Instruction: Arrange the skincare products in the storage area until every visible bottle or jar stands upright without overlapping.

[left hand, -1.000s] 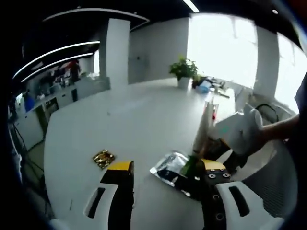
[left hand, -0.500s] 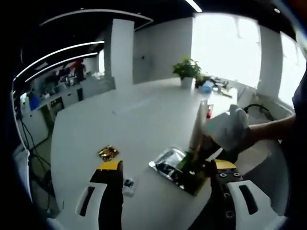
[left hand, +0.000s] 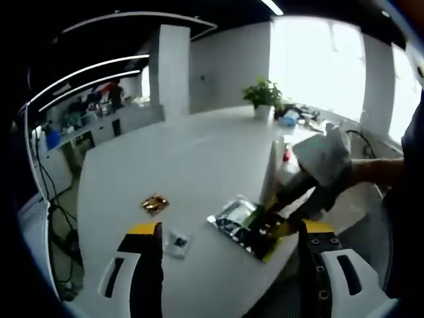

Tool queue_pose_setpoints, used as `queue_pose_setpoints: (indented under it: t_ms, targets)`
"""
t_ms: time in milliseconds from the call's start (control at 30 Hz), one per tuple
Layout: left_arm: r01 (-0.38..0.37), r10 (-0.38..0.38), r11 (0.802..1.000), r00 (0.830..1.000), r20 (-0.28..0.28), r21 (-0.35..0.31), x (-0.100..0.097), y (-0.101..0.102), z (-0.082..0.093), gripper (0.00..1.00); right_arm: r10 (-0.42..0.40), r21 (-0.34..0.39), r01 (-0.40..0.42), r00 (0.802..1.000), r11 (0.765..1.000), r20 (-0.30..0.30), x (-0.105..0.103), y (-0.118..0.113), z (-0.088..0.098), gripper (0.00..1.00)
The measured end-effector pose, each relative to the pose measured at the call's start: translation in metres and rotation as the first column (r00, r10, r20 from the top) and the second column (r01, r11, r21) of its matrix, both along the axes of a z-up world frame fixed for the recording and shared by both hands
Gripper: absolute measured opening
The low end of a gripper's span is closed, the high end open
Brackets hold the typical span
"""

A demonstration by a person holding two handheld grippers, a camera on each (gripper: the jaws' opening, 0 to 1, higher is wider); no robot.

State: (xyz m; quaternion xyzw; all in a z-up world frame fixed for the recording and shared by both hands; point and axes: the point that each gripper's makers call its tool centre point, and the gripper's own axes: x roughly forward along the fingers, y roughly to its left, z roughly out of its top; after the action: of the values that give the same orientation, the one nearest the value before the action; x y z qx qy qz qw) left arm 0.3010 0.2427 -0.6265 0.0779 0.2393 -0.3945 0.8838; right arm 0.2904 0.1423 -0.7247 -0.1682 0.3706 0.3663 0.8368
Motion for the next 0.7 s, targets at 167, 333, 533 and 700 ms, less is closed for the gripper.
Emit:
queue_pose_setpoints:
  t_ms: [167, 333, 533, 700]
  targets:
    - [-0.021, 0.021, 1.0, 1.0, -0.014, -0.017, -0.007, 0.0, 0.0, 0.84, -0.008, 0.046, 0.005, 0.999, 0.999, 0.053, -0.007, -0.006, 0.033, 0.35]
    - [-0.021, 0.021, 1.0, 0.999, -0.024, 0.001, -0.014, 0.002, -0.001, 0.86, -0.03, 0.079, 0.021, 0.993, 0.997, 0.117, -0.014, -0.013, 0.067, 0.4]
    - [-0.047, 0.047, 0.999, 0.999, -0.021, -0.006, -0.019, 0.008, 0.008, 0.88, -0.072, 0.081, 0.06, 0.985, 0.995, 0.16, -0.02, -0.032, 0.087, 0.49]
    - [-0.068, 0.068, 0.998, 0.997, -0.021, 0.002, -0.023, 0.013, 0.011, 0.92, -0.116, 0.1, 0.097, 0.972, 0.99, 0.204, -0.023, -0.051, 0.105, 0.6]
